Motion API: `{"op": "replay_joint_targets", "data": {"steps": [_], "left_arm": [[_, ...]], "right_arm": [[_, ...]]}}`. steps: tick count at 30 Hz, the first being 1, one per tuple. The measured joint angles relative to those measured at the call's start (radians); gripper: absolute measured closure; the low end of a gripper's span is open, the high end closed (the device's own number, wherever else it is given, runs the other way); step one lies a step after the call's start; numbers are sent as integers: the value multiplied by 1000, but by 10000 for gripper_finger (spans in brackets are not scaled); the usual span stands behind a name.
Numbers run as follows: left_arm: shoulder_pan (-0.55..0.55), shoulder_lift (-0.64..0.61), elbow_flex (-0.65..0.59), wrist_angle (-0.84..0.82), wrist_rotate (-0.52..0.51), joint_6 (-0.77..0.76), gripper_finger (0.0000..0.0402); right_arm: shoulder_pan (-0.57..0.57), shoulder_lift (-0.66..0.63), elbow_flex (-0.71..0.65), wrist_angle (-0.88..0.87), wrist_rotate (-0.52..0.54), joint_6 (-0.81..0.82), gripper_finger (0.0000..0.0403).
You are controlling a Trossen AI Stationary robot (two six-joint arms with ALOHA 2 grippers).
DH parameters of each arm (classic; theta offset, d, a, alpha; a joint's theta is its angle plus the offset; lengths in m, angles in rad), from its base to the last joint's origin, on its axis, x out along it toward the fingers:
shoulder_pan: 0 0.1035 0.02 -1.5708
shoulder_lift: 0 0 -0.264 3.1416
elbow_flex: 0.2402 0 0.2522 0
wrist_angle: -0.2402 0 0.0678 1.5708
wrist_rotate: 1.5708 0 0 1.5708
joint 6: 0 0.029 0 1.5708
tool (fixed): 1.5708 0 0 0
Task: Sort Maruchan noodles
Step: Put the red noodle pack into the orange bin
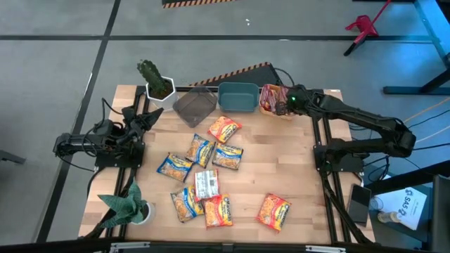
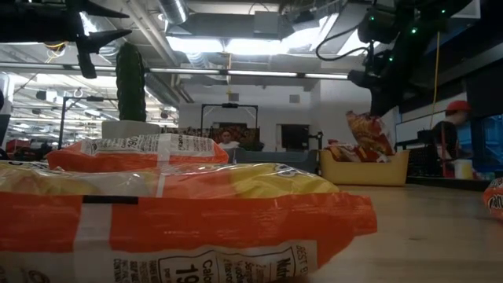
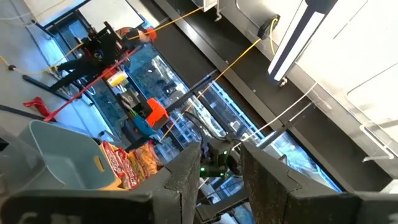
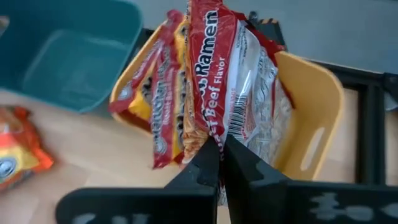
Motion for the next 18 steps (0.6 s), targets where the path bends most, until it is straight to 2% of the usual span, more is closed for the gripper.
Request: {"op": "replay_joint_targets", "data": {"steps": [7,18], "left_arm": [[0,0,0,0,0,0,292],[0,0,0,0,-27,0,292]], "right_arm": [[-7,2,0,-38,55,45,403],[-79,51,0,-54,28,58,403]]}}
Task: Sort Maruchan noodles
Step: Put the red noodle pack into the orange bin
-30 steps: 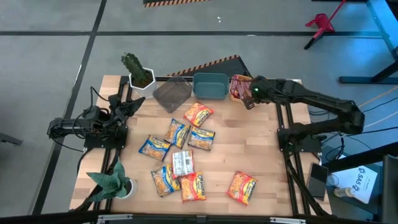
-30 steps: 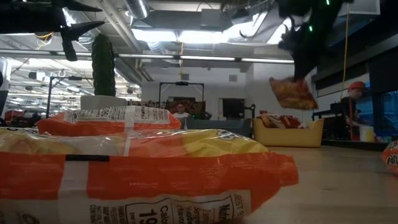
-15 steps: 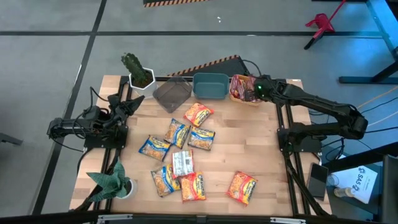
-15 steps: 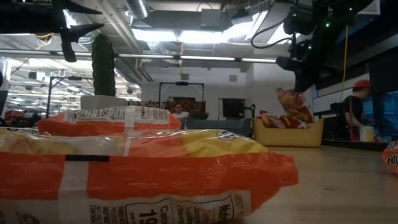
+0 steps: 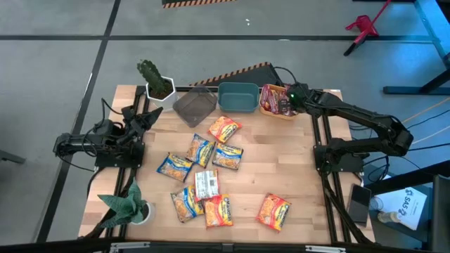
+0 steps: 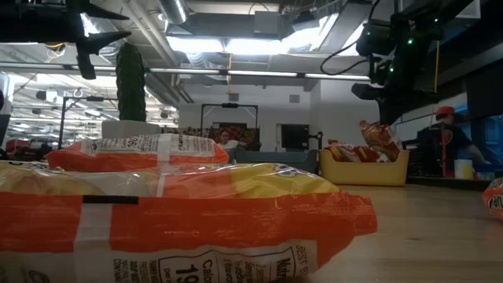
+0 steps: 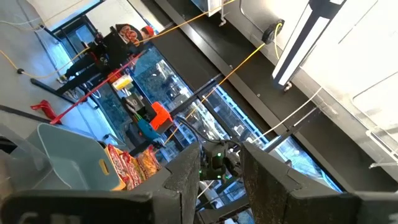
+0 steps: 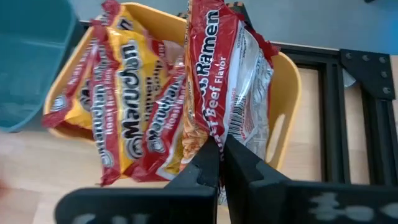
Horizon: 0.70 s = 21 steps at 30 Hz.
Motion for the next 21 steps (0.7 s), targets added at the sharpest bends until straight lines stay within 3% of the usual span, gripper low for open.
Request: {"op": "replay_joint_targets", "data": {"steps": [15,21], "left_arm": [[0,0,0,0,-1,0,292],[0,0,0,0,-1,0,292]], "right_arm": [[2,121,0,-6,-12,62,397],[2,127,0,-10,18,74,351]]}}
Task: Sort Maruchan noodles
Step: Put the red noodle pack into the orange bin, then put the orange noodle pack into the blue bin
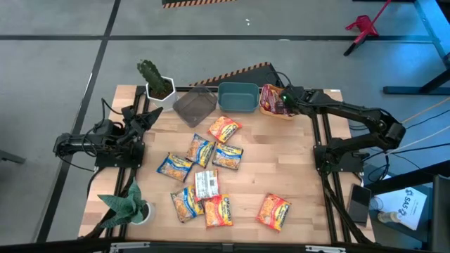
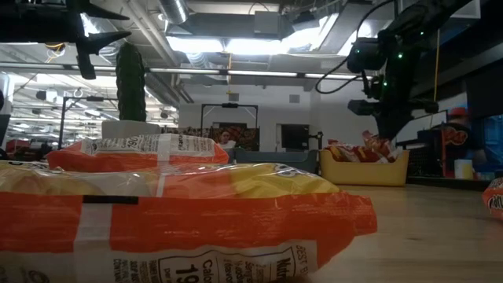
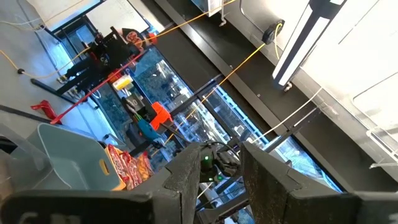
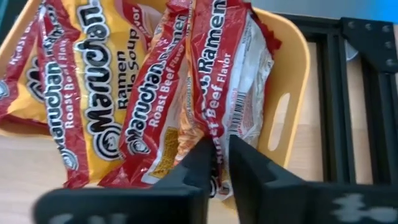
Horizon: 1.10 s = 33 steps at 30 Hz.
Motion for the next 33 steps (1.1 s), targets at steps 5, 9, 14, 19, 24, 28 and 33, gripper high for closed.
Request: {"op": "replay_joint_targets", "data": {"steps": [5,9,14,19,24,28,33], "left_arm": [[0,0,0,0,1,-1,292],[0,0,0,0,1,-2,292],[0,0,0,0,9,-2,292],[0,0,0,0,30,-2,292],[0,0,0,0,81,0,292],[0,0,0,0,250,-5,292],[0,30,0,-3,449,-87,292]], "right_arm": [[0,-18,16,0,9,0,278],[0,-61,63,2,-25,-72,231],[97,-134,130,5,-315,-394,198],[407,-164,130,-32,-567,-370,189],[868,-120,122,-29,-436,-204,189],[1162,-73,123,28,-308,-20,189],[1421,-21,123,52,-188,188,189]]}}
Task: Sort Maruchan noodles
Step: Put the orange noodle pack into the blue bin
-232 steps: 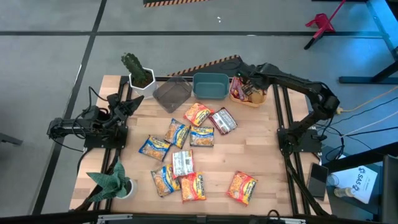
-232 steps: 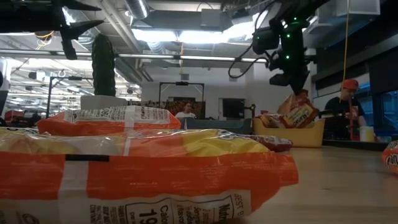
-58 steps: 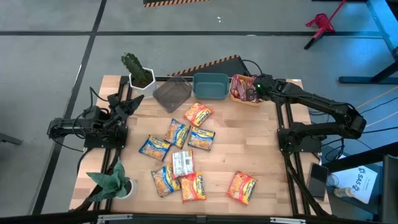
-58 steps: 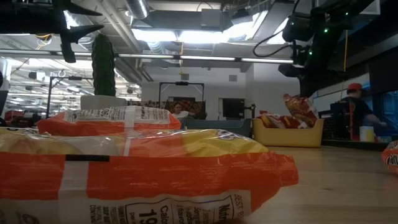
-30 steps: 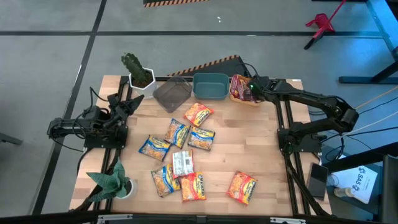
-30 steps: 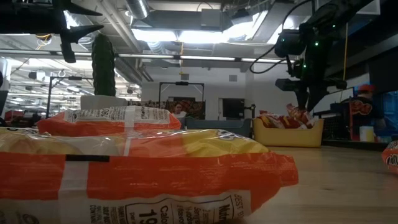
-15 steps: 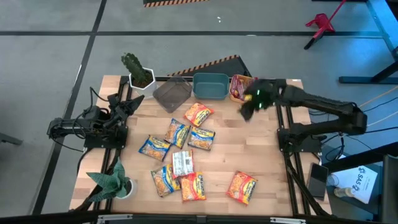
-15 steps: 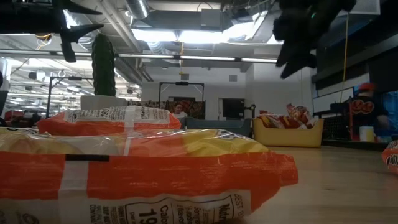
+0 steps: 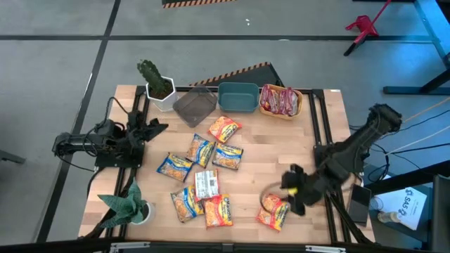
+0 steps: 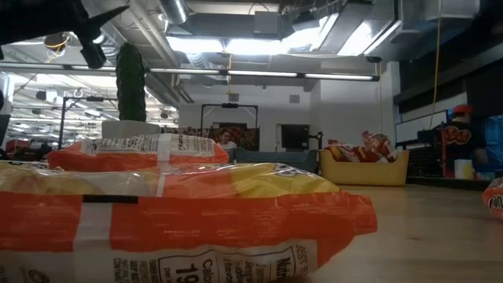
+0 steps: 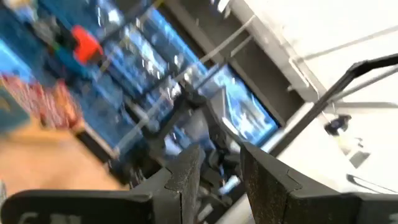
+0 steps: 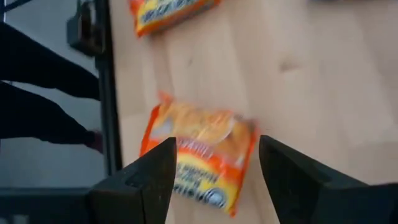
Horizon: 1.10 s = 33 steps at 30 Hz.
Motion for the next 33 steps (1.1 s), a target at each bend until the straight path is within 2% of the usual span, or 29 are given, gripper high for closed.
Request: {"op": "replay_joint_targets", "data": {"steps": [4,7,13,22,24,28,33], "left_arm": [[0,66,71,-102,31,-27,292],[0,171,168,-225,56,-26,292],[-31,484,378,-293,119,-22,292],[-185,1016,644,-300,141,-8,292],[-212,1110,699,-298,138,34,292],[-251,1257,794,-261,111,119,292],[-277,1411,893,-223,84,175,292]], "right_arm": [[118,41,0,-7,28,88,189],[180,70,0,-3,25,123,189],[270,95,0,11,24,170,189],[362,171,0,11,84,278,189],[364,198,0,13,122,246,189],[357,256,0,36,155,83,189],[338,338,0,39,127,-40,189]]}}
